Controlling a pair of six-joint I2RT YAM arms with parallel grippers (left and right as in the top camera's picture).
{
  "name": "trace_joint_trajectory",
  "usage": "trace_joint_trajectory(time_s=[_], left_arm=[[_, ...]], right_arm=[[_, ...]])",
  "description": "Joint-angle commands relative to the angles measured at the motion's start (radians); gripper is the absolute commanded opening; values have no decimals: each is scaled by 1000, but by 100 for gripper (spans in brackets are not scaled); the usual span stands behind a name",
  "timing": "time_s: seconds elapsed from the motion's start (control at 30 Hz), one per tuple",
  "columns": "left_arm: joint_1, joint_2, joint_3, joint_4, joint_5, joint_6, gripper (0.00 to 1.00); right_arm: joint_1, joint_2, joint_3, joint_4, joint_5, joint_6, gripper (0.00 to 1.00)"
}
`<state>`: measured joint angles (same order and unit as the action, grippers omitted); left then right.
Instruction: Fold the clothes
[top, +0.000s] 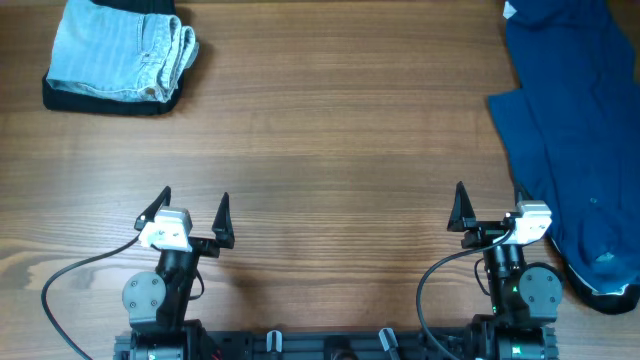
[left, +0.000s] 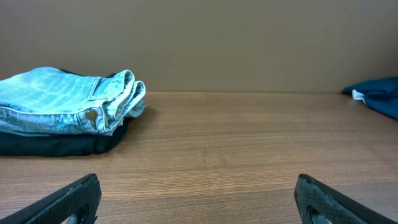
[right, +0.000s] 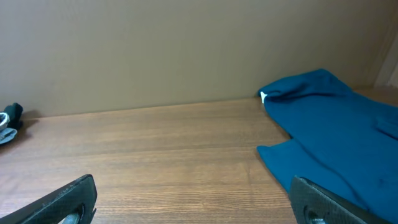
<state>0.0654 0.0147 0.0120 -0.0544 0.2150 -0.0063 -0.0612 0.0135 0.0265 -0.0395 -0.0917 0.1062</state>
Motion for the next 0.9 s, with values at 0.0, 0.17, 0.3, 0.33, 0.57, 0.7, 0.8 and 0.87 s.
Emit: trace_joint_trajectory(time_s=[0.0, 0.17, 0.3, 0.33, 0.57, 0.7, 0.8, 0.87], left_arm=[[-4, -8, -6, -2, 9, -10, 100], [-4, -8, -6, 2, 8, 7, 100], [-4, -8, -6, 4, 13, 9, 100], [-4, -8, -6, 11, 13, 6, 100], [-4, 3, 64, 26, 27, -81, 100], [-4, 103, 198, -54, 27, -82, 100], [-4, 258, 343, -118, 27, -81, 100], [-4, 364, 432, -146, 28, -81, 100]], right_arm=[[2, -9, -3, 7, 14, -6, 100], [2, -9, -3, 5, 56, -6, 100], [2, -9, -2, 34, 35, 9, 100], [2, -9, 0, 45, 19, 7, 100], [2, 57, 111, -3, 3, -4, 100], [2, 224, 267, -14, 6, -52, 100], [2, 405, 417, -63, 5, -54, 100], [2, 535, 528, -119, -13, -55, 100]])
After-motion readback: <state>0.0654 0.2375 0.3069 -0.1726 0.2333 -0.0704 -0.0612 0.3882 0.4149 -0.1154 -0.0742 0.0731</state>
